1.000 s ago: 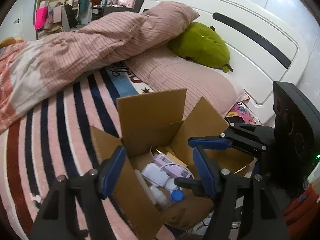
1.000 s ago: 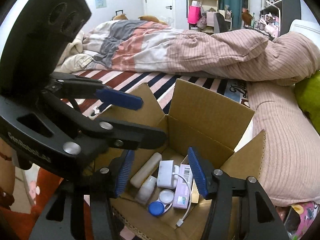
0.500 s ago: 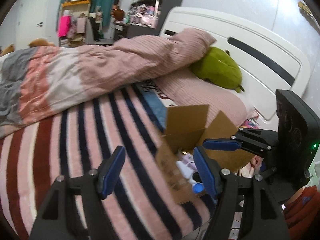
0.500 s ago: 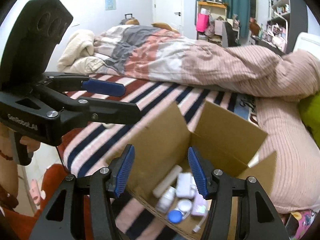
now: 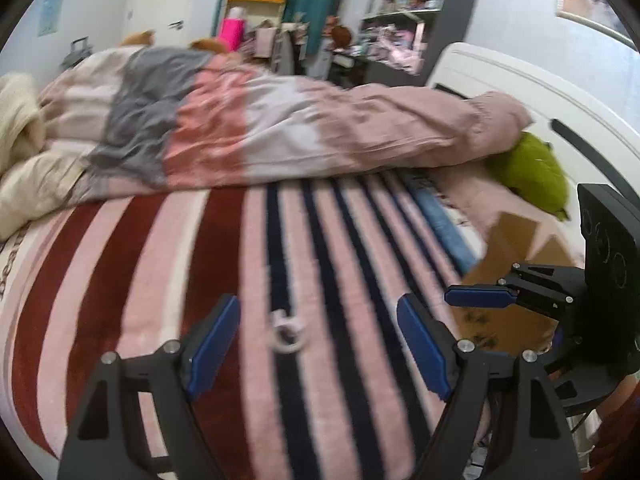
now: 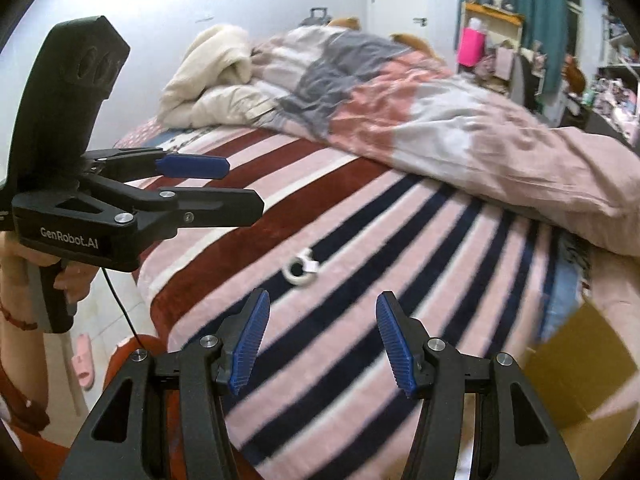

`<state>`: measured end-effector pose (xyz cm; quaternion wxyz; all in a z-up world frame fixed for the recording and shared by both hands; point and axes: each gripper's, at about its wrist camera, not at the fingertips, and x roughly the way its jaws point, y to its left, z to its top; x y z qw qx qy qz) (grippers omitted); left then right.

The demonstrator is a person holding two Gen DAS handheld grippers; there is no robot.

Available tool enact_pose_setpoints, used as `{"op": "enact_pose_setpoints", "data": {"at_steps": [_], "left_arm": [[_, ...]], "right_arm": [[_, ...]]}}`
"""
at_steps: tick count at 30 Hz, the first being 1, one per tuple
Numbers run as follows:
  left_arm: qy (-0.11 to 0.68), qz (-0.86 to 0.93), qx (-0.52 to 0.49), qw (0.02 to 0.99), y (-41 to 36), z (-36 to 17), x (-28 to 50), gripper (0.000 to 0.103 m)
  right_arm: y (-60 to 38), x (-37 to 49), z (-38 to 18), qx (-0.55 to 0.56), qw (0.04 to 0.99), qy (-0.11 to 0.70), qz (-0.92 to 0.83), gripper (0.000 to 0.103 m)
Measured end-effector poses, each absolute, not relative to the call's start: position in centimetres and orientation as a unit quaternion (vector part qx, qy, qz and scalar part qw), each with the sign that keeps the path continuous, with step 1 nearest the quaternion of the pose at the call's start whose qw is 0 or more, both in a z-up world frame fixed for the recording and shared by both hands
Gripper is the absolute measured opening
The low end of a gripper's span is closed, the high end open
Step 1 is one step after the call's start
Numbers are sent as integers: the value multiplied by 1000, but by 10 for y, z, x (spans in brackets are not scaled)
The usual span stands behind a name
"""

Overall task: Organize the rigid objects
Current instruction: 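Grasp the white tape roll with clip using the right gripper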

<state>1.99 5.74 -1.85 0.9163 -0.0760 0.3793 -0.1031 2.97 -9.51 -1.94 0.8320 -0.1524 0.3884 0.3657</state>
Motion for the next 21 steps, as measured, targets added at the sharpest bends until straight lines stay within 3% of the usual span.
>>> {"op": "enact_pose_setpoints", "data": {"at_steps": [9,18,20,21], "left_arm": [[418,-63,-102,901,109,-75,32,81],[438,-52,-116,890,126,-99,30,81],[438,-53,-117,890,127,-99,30,81],[438,-53,-116,890,126,-99,29,81]], "right_arm": [[-39,76,-108,-134,808,445,362,55],[-6,96,-153,-151,816,435,348,55],[-2,94,-155,-171,821,422,345,48],[-1,92,-155,-176,821,418,346,39]]}}
